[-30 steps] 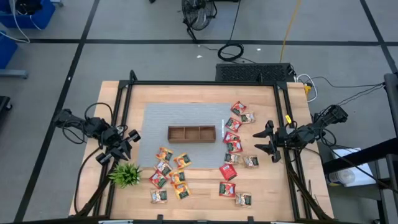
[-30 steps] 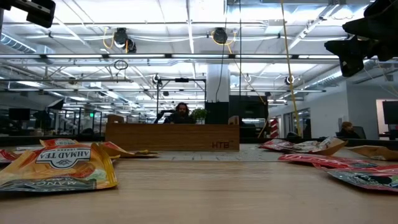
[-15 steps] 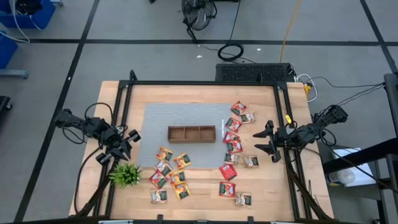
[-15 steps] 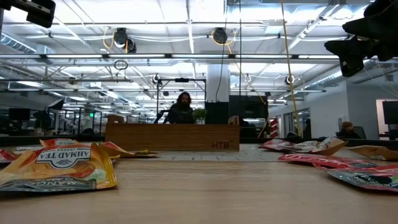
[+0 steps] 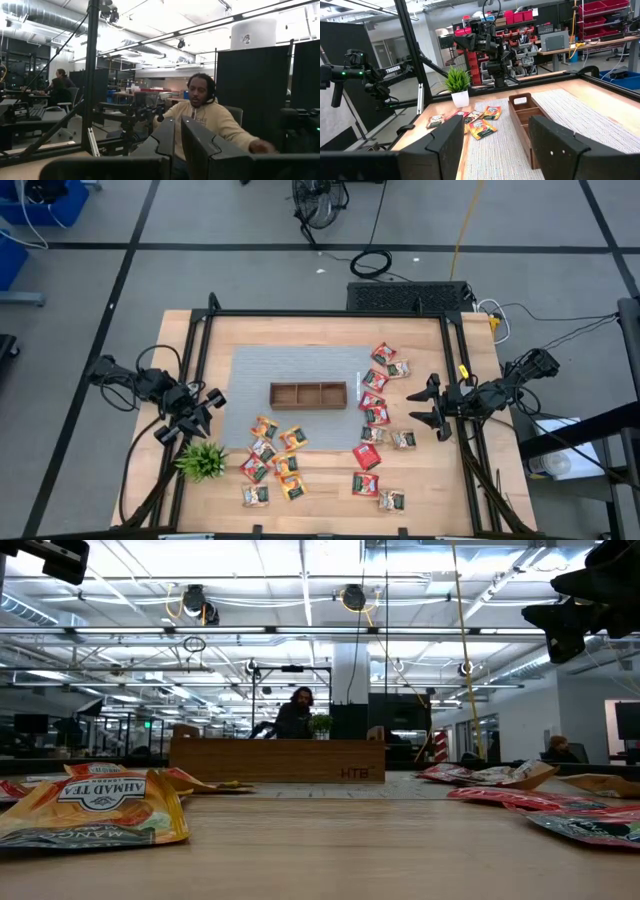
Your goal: Pick & Place Tea
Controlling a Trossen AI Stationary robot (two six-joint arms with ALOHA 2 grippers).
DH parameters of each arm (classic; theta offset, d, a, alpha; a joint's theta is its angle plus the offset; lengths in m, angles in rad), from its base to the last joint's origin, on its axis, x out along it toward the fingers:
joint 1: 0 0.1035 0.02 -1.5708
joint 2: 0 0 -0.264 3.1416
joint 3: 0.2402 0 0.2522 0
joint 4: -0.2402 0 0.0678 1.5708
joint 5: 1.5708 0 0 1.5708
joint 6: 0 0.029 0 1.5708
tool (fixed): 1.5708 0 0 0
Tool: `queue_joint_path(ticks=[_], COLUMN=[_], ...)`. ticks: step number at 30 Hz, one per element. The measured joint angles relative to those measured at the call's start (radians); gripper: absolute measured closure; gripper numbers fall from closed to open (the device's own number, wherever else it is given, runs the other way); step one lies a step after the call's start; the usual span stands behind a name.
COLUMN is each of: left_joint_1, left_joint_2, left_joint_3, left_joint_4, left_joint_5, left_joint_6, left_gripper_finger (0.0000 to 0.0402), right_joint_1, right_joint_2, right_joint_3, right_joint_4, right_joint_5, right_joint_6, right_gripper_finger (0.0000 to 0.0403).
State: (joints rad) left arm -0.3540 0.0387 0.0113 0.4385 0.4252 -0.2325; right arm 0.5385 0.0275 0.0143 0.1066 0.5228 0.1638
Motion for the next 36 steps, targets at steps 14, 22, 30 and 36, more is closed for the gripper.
queue_joint_path(ticks=[14,22,30,36], left_joint_1=[0.0,0.01,0.013,0.013], left_joint_2=[0.0,0.0,0.0,0.0], left_joint_3=[0.0,0.0,0.001,0.001], left_joint_4=[0.0,0.025,0.028,0.028], left_joint_5=[0.0,-0.003,0.016,0.01], left_joint_6=[0.0,0.279,0.257,0.246], left_gripper_finger=[0.0366,0.0366,0.0366,0.0366], right_joint_1=[0.0,0.0,0.0,0.0], right_joint_2=[0.0,0.0,0.0,0.0], right_joint_3=[0.0,0.0,0.0,0.0], right_joint_4=[0.014,0.102,0.065,0.061], right_joint_5=[0.0,-0.006,0.0,0.002], right_joint_6=[0.08,0.14,0.132,0.006], right_gripper_finger=[0.0195,0.0195,0.0195,0.0195])
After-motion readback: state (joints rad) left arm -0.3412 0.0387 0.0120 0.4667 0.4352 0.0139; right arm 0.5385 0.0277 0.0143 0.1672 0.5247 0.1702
